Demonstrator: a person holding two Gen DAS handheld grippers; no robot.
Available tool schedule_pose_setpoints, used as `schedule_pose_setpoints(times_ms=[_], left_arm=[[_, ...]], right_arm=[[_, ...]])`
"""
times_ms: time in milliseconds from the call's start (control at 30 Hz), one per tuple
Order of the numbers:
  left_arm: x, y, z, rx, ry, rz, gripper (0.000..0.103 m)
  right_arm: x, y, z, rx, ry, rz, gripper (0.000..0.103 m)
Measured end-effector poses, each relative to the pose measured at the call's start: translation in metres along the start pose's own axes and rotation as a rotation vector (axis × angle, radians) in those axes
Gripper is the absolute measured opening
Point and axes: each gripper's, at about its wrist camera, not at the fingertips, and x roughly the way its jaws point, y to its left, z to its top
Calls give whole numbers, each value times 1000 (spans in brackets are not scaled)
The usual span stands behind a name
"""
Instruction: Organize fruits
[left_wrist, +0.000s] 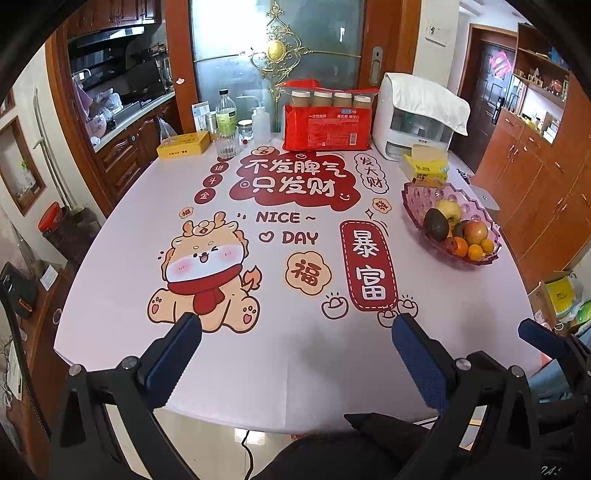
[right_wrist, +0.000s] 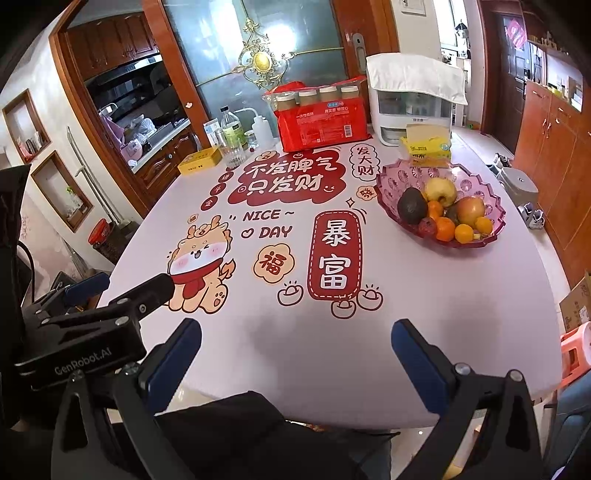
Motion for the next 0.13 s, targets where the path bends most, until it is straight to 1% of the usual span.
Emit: schedule_pose_setpoints(times_ms=[133], left_arm=[[0,0,0,0,2,0,102]], right_arm=[[0,0,0,1,1,-1,103]])
